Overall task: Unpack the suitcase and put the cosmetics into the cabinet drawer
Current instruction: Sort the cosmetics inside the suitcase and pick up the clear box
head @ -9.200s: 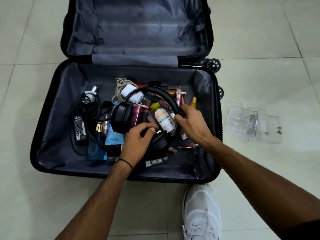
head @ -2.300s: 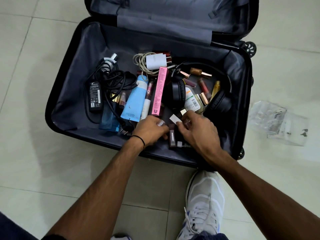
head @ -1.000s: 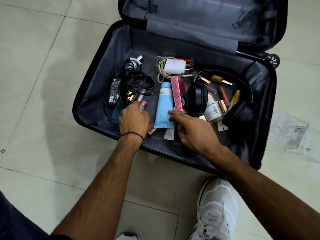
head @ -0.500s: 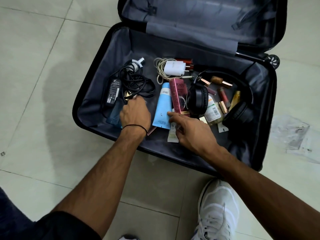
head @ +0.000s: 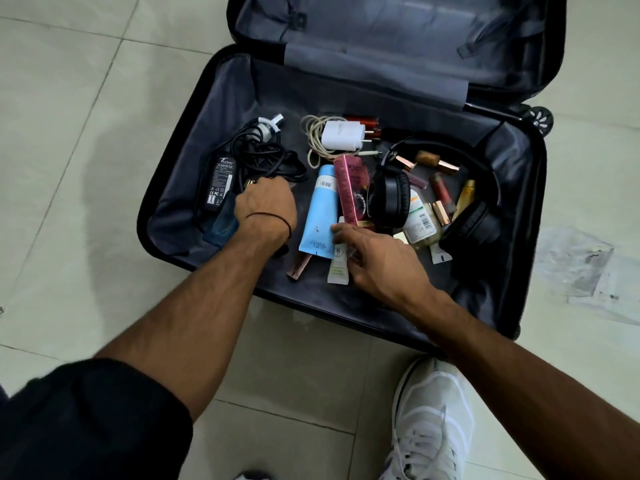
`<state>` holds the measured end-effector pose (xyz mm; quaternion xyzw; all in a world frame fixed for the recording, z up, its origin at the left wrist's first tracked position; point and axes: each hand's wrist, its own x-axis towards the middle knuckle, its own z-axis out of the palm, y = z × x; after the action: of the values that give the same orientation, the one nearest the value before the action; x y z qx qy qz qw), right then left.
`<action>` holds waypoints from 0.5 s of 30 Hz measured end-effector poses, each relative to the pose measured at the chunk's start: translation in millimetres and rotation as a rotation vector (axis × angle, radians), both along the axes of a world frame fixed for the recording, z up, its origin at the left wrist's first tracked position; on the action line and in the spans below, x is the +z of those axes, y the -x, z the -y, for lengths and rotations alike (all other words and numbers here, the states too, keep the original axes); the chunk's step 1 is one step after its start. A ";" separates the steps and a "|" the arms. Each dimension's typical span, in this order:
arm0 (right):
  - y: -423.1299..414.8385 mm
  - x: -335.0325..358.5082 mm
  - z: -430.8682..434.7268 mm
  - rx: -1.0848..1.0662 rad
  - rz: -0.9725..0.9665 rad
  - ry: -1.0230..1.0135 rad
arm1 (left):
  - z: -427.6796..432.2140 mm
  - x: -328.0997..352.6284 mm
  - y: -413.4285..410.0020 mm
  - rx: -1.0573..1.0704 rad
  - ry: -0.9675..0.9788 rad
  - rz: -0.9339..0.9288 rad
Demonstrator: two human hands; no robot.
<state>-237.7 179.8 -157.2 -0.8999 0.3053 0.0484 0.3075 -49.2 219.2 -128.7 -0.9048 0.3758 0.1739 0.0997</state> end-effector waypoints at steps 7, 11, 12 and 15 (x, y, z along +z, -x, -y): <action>1.5 2.8 1.3 -0.012 0.011 -0.022 | 5.0 -5.4 -4.6 -0.165 -0.018 -0.003; 8.0 3.1 1.9 -0.192 0.119 -0.164 | -1.3 -5.0 -14.0 0.012 0.238 -0.433; 10.4 4.3 2.7 -0.255 0.157 -0.217 | -4.8 -1.3 -14.1 0.082 0.326 -0.571; 17.1 11.1 5.8 -0.397 0.275 -0.382 | -16.7 16.6 -3.5 0.263 0.497 -0.895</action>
<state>-254.9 174.0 -146.1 -0.7465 0.4161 -0.0785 0.5132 -45.8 236.0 -112.1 -0.7780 0.2948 0.4598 -0.3105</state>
